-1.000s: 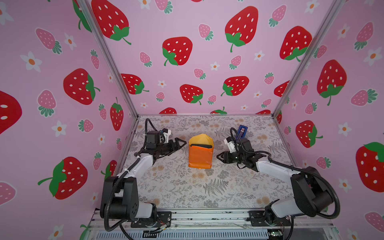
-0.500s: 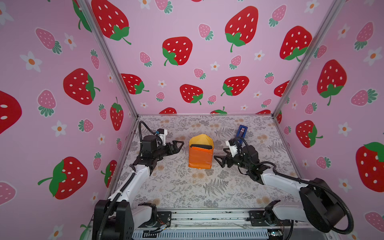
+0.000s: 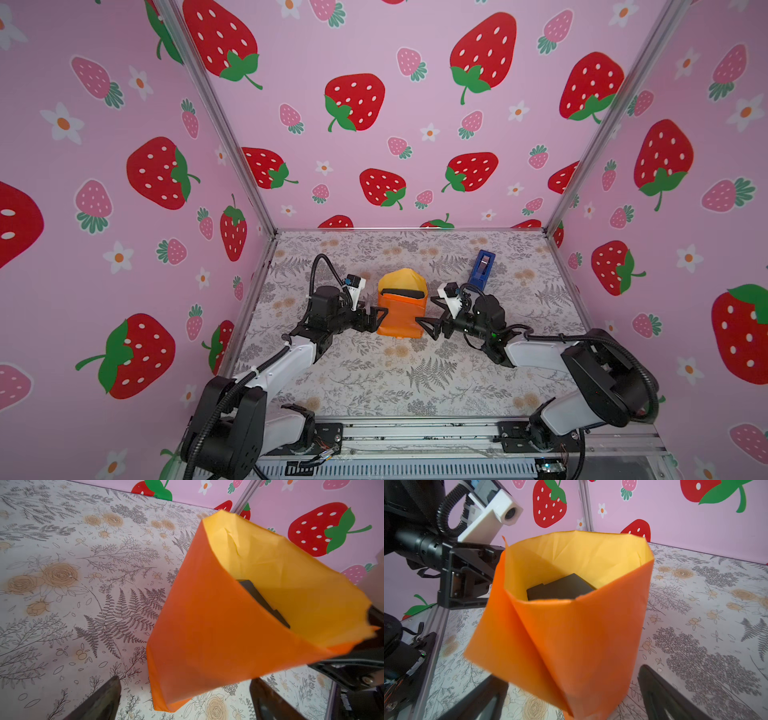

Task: Wrap a gift box in wrapping paper
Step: Fold the wrapping paper for the gift box.

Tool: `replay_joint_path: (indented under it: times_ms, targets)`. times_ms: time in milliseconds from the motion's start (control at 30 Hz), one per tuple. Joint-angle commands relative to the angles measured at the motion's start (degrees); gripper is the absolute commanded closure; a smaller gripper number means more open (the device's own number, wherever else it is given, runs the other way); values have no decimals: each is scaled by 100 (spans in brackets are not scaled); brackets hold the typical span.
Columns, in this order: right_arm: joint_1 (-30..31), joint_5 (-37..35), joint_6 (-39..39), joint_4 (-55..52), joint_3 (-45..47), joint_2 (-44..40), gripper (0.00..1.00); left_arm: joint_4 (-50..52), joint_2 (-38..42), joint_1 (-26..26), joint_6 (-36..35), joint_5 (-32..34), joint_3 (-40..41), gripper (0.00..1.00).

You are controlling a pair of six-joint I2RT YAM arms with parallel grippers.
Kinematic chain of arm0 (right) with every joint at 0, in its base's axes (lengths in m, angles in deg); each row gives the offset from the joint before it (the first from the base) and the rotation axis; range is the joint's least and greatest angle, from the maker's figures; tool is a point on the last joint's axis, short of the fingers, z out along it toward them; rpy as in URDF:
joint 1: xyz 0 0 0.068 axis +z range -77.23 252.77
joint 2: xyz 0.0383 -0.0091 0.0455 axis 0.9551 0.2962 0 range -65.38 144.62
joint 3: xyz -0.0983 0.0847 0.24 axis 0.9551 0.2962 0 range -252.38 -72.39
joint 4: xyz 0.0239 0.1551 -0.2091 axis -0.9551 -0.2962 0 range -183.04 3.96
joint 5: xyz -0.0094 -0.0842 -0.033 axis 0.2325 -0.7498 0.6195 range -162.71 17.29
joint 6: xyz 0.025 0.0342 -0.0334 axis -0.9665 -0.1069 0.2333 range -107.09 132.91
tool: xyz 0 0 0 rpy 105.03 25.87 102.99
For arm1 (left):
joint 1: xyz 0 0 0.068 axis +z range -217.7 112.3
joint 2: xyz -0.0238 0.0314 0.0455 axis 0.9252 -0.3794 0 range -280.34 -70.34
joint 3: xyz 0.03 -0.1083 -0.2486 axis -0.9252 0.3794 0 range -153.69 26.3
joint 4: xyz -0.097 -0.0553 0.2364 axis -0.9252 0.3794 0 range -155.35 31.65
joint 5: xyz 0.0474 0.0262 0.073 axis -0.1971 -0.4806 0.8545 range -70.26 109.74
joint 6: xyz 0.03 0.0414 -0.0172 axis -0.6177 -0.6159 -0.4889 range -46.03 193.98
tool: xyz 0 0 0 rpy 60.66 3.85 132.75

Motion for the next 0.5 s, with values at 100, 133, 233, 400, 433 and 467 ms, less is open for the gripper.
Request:
replay_joint_path:
  times_ms: [100,133,233,400,433,467]
  targets:
    - [179,-344,-12,109,-610,369,0,-201,-259,-62,-270,-290,-559,2]
    - [178,-406,-36,77,-661,398,0,-196,-294,-63,-259,-311,-593,2]
    - [194,-552,-74,-152,-802,436,1,-238,-338,-71,-220,-330,-643,2]
    - [228,-1015,-151,-612,-956,414,3,-283,-384,-71,-104,-287,-682,2]
    - [231,-1122,-174,-697,-972,403,3,-275,-413,-70,-76,-257,-702,3]
    - [233,-1211,-194,-743,-966,389,3,-274,-433,-71,-48,-232,-717,3]
